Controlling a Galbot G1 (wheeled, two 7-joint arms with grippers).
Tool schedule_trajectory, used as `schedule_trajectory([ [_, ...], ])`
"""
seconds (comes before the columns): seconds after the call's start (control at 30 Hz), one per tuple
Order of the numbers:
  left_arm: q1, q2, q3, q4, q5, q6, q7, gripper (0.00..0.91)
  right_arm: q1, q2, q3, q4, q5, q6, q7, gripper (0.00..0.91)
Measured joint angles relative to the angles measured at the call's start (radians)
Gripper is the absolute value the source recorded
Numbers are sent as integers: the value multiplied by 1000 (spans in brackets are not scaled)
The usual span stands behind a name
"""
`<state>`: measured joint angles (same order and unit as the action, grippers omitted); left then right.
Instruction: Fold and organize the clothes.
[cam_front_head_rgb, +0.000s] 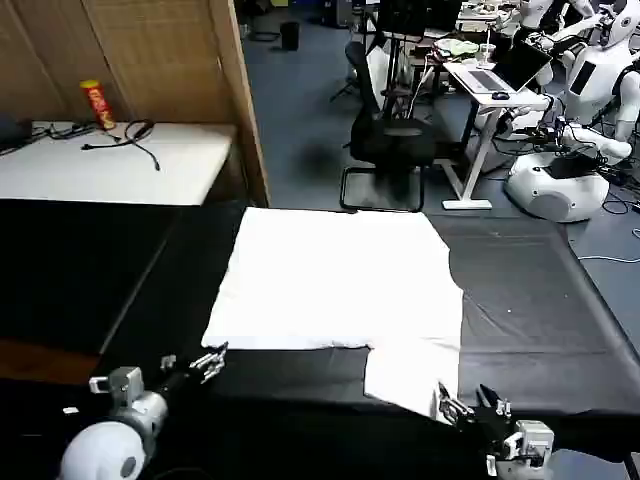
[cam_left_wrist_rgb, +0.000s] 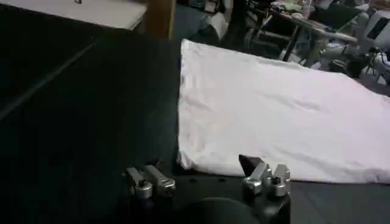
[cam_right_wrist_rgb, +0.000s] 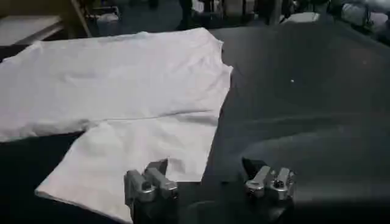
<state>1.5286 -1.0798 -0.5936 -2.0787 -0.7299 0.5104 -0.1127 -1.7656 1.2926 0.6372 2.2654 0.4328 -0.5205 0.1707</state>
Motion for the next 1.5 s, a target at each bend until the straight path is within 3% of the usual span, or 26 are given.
schedule_trajectory([
  [0.17, -6, -10, 1, 11, 26, 22, 33, 878, 7, 8, -19, -20, -30, -1, 0, 878],
  [0.23, -7, -12, 3, 16, 32, 20, 30, 878, 9, 10, -27, -27, -41, -1, -1, 819],
  [0.27, -8, -12, 4, 21, 37, 19, 29, 683, 9, 11, -30, -29, -44, -1, -1, 751],
  [0.33, -13, -13, 4, 31, 39, 14, 27, 566, 10, 13, -35, -35, -49, -1, -1, 722],
  [0.37, -15, -13, 4, 37, 39, 9, 26, 273, 10, 13, -37, -37, -52, 0, -1, 722],
  [0.4, -17, -12, 4, 42, 40, 5, 25, 127, 11, 14, -38, -40, -54, 0, -1, 575],
  [0.47, -21, -11, 3, 52, 40, -4, 25, 0, 12, 15, -43, -46, -56, 1, 0, 517],
  [0.6, -25, -9, 2, 67, 41, -14, 23, 0, 11, 18, -47, -48, -61, 2, 0, 78],
  [0.83, -11, -9, 6, 57, 39, -16, 25, 0, -4, 20, -52, -28, -66, 1, 5, 0],
  [1.13, 28, -11, -3, 0, 41, 3, -2, 0, -76, 22, -33, 80, -69, -53, 62, 0],
  [1.5, 266, -8, -109, -186, 2, -10, -38, 0, -242, 26, -17, 195, -65, -44, 82, 0],
])
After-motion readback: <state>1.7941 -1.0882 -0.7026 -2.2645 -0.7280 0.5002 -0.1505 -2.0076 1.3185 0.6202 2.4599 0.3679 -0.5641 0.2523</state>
